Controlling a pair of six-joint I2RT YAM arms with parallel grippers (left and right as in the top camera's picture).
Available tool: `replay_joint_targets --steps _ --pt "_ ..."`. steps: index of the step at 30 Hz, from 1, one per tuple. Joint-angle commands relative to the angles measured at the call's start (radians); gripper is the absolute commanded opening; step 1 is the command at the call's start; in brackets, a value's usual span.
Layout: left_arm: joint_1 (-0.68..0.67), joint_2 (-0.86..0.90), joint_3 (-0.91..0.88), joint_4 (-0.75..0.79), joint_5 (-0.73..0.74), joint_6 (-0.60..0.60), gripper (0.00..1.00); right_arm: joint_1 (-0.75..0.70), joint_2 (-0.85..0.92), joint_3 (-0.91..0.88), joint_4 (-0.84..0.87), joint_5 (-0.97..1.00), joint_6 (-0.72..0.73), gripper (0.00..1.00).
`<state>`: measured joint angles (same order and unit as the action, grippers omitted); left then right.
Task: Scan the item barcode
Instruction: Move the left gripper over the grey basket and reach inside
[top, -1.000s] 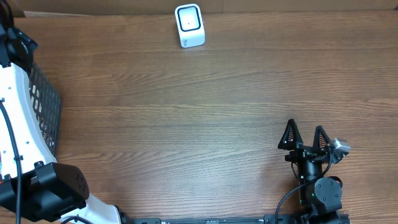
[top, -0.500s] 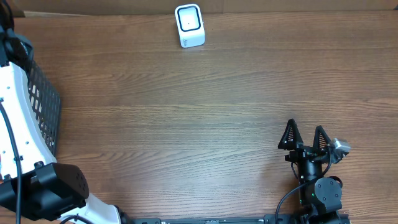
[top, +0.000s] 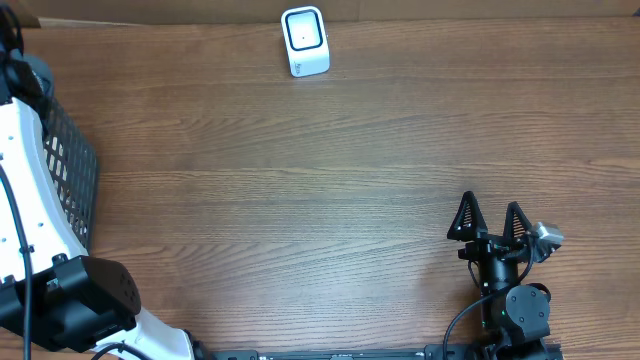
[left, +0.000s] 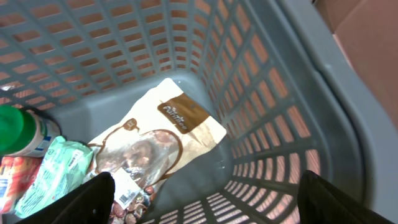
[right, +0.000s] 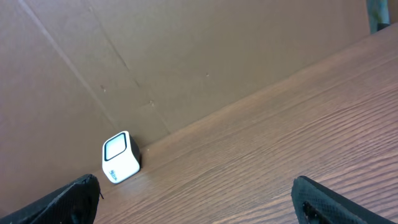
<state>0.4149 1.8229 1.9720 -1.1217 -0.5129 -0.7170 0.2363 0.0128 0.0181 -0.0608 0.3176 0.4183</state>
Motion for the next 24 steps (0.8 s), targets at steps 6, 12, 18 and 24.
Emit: replay_joint_targets --steps 6,12,18,24 --pt "0.028 0.014 0.020 -0.005 -0.014 -0.031 0.75 -0.001 -0.010 -0.010 0.006 -0.004 -0.004 1.00" --pt "0.030 0.015 0.020 -0.004 -0.014 -0.031 0.76 -0.001 -0.010 -0.010 0.006 -0.004 -0.004 1.00" --pt "0.030 0.018 0.020 -0.005 0.000 -0.031 0.94 -0.001 -0.010 -0.010 0.006 -0.004 -0.004 1.00" --pt "0.030 0.035 0.003 -0.002 0.040 -0.032 0.98 -0.001 -0.010 -0.010 0.006 -0.004 -0.004 1.00"
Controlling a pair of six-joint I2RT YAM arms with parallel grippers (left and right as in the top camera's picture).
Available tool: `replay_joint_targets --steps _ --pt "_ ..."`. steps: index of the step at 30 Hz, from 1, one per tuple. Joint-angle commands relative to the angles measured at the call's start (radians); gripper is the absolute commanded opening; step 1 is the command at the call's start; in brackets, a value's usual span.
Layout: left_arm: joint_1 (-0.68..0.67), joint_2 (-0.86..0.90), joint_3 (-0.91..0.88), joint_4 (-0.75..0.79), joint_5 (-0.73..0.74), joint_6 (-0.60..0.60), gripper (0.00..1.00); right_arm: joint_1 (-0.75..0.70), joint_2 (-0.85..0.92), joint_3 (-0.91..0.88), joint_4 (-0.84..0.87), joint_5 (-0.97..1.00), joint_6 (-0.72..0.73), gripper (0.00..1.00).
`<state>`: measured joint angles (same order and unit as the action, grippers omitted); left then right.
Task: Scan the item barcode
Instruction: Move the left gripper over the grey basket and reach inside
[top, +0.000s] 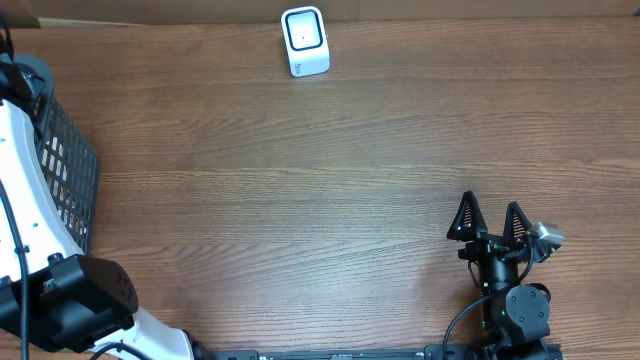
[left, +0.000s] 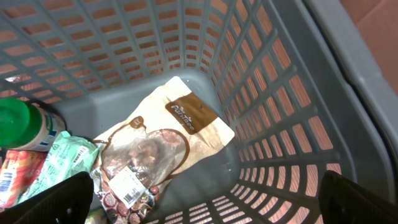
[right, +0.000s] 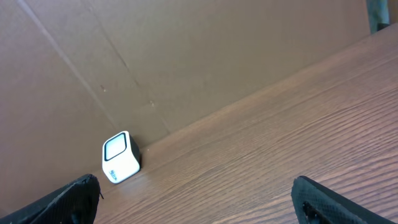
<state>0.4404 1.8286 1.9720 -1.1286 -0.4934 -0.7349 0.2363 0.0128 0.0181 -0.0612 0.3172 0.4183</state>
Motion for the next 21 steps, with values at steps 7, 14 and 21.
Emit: replay_joint_targets --steps 7,14,21 --pt "0.005 0.081 0.001 0.019 0.062 -0.013 0.96 -0.001 -0.010 -0.010 0.006 -0.004 -0.004 1.00" --pt "-0.012 0.085 0.001 0.057 0.092 -0.013 0.95 -0.001 -0.010 -0.010 0.006 -0.004 -0.004 1.00" --pt "-0.069 0.085 0.001 0.091 0.089 0.037 0.92 -0.001 -0.010 -0.010 0.006 -0.004 -0.004 1.00"
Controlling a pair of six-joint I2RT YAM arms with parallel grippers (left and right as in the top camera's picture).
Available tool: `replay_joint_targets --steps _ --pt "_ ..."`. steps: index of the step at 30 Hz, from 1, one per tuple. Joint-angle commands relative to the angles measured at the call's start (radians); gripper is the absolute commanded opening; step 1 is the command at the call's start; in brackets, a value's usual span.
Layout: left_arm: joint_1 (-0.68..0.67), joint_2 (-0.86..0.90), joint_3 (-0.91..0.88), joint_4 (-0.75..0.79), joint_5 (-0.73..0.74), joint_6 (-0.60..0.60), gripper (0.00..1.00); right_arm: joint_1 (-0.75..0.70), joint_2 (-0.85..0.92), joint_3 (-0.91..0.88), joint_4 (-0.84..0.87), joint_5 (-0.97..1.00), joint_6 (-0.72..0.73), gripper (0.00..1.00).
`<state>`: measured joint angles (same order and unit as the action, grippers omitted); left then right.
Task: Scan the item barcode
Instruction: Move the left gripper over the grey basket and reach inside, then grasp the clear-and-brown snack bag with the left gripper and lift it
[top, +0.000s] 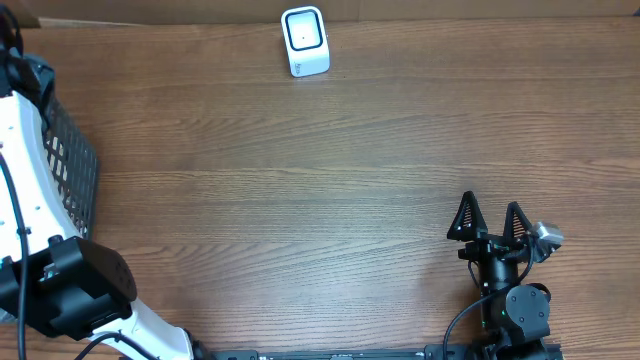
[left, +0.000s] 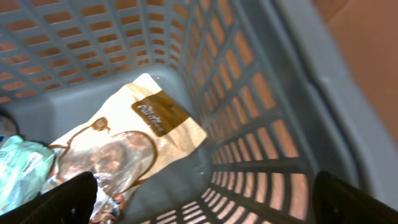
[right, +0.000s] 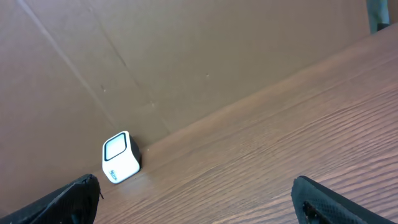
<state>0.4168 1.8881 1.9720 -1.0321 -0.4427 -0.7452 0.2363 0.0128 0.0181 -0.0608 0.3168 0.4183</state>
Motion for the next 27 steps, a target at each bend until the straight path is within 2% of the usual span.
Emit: replay_joint_targets --steps 1,10,16,23,27 --pt "-0.051 0.025 0.001 -0.005 0.034 0.056 0.92 -0.001 -0.010 -0.010 0.006 -0.003 -0.004 1.00" --pt "-0.051 0.024 0.002 -0.015 0.020 0.195 0.89 -0.001 -0.010 -0.010 0.006 -0.003 -0.004 1.00" --pt "-0.004 0.023 0.002 -0.047 0.036 0.195 0.90 -0.001 -0.010 -0.010 0.006 -0.003 -0.004 1.00" --pt "0.121 0.023 -0.003 -0.087 0.170 0.192 0.88 -0.001 -0.010 -0.010 0.006 -0.003 -0.004 1.00" --pt "0.171 0.023 -0.021 -0.098 0.183 0.203 0.89 -0.001 -0.010 -0.010 0.006 -0.003 -0.004 1.00"
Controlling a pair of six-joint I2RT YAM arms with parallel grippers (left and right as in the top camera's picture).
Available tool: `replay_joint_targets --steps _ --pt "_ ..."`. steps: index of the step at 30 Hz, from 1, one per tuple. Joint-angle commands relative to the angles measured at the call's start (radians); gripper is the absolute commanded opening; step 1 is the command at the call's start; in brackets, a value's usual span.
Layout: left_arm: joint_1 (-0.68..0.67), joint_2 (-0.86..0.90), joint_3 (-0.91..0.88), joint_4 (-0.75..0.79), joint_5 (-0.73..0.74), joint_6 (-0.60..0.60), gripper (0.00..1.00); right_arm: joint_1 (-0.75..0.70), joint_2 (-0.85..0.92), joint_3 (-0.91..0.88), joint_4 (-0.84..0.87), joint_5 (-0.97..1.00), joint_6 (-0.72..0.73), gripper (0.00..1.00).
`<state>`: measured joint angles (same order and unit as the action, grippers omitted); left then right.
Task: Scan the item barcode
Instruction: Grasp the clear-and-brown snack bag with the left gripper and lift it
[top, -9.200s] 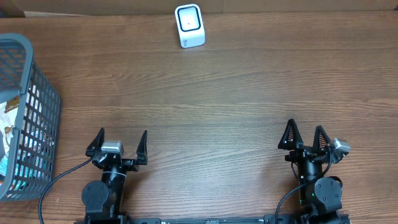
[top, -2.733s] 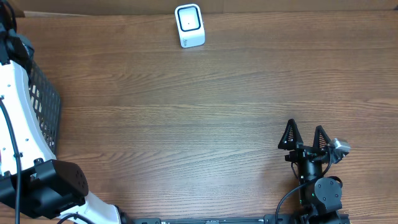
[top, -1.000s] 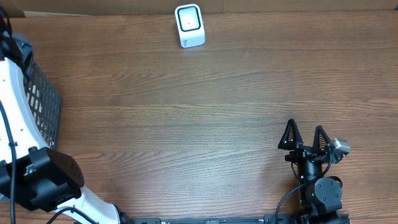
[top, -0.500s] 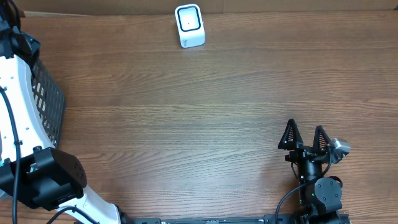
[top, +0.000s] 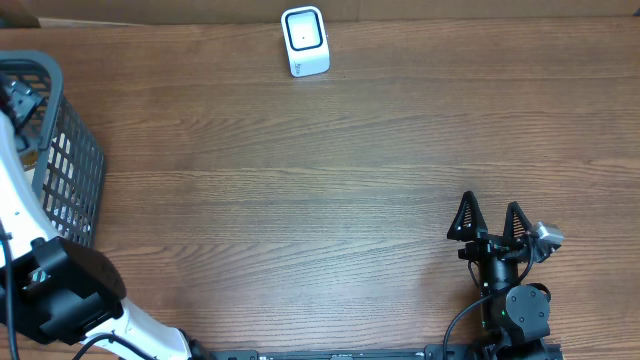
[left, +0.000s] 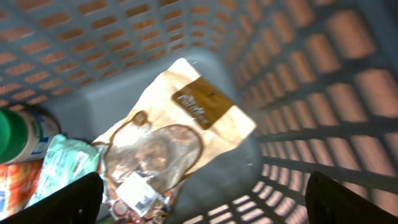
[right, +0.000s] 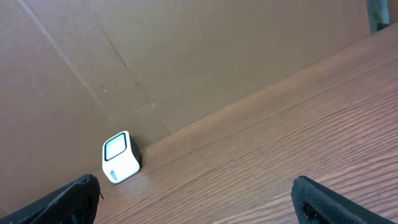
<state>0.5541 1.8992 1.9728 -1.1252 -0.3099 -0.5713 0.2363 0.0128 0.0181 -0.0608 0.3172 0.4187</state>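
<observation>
A grey mesh basket (top: 72, 150) stands at the table's left edge. My left gripper (left: 202, 205) is open inside it, above a tan and brown snack pouch (left: 186, 118) with a white barcode label (left: 138, 193). Beside the pouch lie a green-capped bottle (left: 15, 134), a mint-green packet (left: 62, 168) and a red packet (left: 9, 190). The white scanner (top: 304, 40) stands at the table's far edge and also shows in the right wrist view as the scanner (right: 120, 165). My right gripper (top: 490, 220) rests open near the front right, holding nothing.
A brown cardboard wall (right: 186, 62) runs behind the scanner. The basket's walls (left: 298, 93) close in around the left gripper. Bare wooden tabletop (top: 330, 180) lies between the basket, the scanner and the right arm.
The left wrist view has shifted and blurred: the pouch sits more central, and the bottle and packets show again. Overhead, the basket's far rim is now uncovered. The right arm is unchanged.
The left gripper stayed open inside the basket over the snack pouch at every moment, its view swinging slightly from side to side. Nothing has been gripped. The right gripper has rested open at the front right throughout, and the scanner has not moved.
</observation>
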Motion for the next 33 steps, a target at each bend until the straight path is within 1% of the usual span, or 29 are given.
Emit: replay_joint_targets --steps 1,8,9,10,15,20,24,33 --pt "0.043 0.012 -0.027 -0.005 0.050 0.042 0.88 -0.001 -0.010 -0.010 0.006 -0.004 -0.005 1.00" --pt "0.107 0.012 -0.170 0.055 0.058 0.106 0.90 -0.001 -0.010 -0.010 0.006 -0.004 -0.005 1.00" --pt "0.113 0.012 -0.188 0.069 0.067 0.125 0.90 -0.001 -0.010 -0.010 0.006 -0.004 -0.005 1.00" --pt "0.123 0.012 -0.233 0.114 0.097 0.177 0.90 -0.001 -0.010 -0.010 0.006 -0.004 -0.005 1.00" --pt "0.134 0.012 -0.307 0.204 0.186 0.308 0.89 -0.001 -0.010 -0.010 0.006 -0.004 -0.005 1.00" --pt "0.134 0.012 -0.375 0.267 0.208 0.382 0.89 -0.001 -0.010 -0.010 0.006 -0.004 -0.005 1.00" --pt "0.134 0.012 -0.445 0.313 0.208 0.412 0.89 -0.001 -0.010 -0.010 0.005 -0.004 -0.005 1.00" --pt "0.134 0.012 -0.553 0.420 0.246 0.431 0.90 -0.001 -0.010 -0.010 0.006 -0.004 -0.005 1.00"
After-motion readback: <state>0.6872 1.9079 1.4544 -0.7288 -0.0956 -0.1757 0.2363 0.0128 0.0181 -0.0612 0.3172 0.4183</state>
